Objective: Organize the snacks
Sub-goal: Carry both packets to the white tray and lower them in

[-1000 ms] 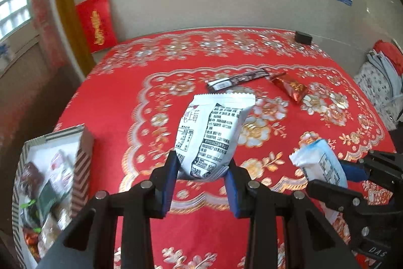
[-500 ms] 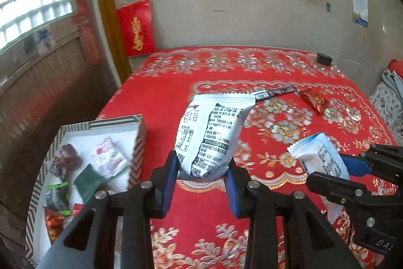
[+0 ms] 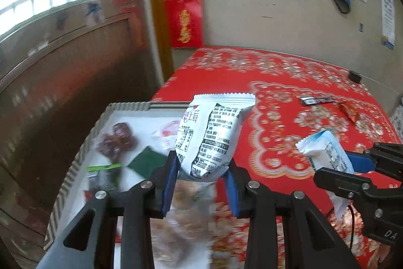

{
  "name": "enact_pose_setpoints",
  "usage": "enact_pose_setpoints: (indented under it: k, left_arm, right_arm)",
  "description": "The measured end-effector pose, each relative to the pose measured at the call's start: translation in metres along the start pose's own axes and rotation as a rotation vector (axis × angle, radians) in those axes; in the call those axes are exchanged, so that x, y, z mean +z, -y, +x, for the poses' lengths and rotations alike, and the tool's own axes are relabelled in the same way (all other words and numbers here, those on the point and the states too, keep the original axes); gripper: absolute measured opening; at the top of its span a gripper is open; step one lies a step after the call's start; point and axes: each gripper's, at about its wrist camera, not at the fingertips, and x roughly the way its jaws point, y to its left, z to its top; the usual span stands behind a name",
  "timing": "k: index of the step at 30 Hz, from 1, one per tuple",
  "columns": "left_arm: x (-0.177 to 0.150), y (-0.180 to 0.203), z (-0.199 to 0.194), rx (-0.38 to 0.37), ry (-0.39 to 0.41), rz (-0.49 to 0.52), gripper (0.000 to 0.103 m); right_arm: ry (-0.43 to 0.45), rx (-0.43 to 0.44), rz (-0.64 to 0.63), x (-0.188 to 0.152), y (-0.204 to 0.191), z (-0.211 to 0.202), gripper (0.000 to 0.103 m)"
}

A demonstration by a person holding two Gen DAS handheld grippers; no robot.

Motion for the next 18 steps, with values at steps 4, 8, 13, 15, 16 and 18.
enact_pose_setpoints:
  k: [4,8,13,15,16,18]
  left_arm:
    - [-0.006,-0.023,0.002,0.031,-0.01,-0.033,0.037]
    - [-0.011,-0.042,0.003,0.056,-0.019,-0.058,0.037]
    - [-0.016,-0.061,0.005,0.09,-0.03,-0.083,0.037]
    - [-0.017,-0.068,0.008,0.1,-0.038,-0.095,0.037]
    - [-0.019,-0.072,0.009,0.104,-0.042,-0.102,0.037]
    - [-0.021,-0.079,0.01,0.115,-0.047,-0.114,0.037]
  right_arm:
    - [-0.013,0.037,-0.024,0.009,-0.016,0.016,0.028]
    - [-0.028,0.06,-0.058,0.018,-0.033,0.031,0.028]
    - [-0.042,0.084,-0.086,0.028,-0.051,0.05,0.028]
    - [-0.047,0.093,-0.097,0.033,-0.058,0.057,0.028]
    - [-0.051,0.098,-0.101,0.036,-0.061,0.062,0.028]
    - [-0.059,0.101,-0.111,0.039,-0.066,0.068,0.028]
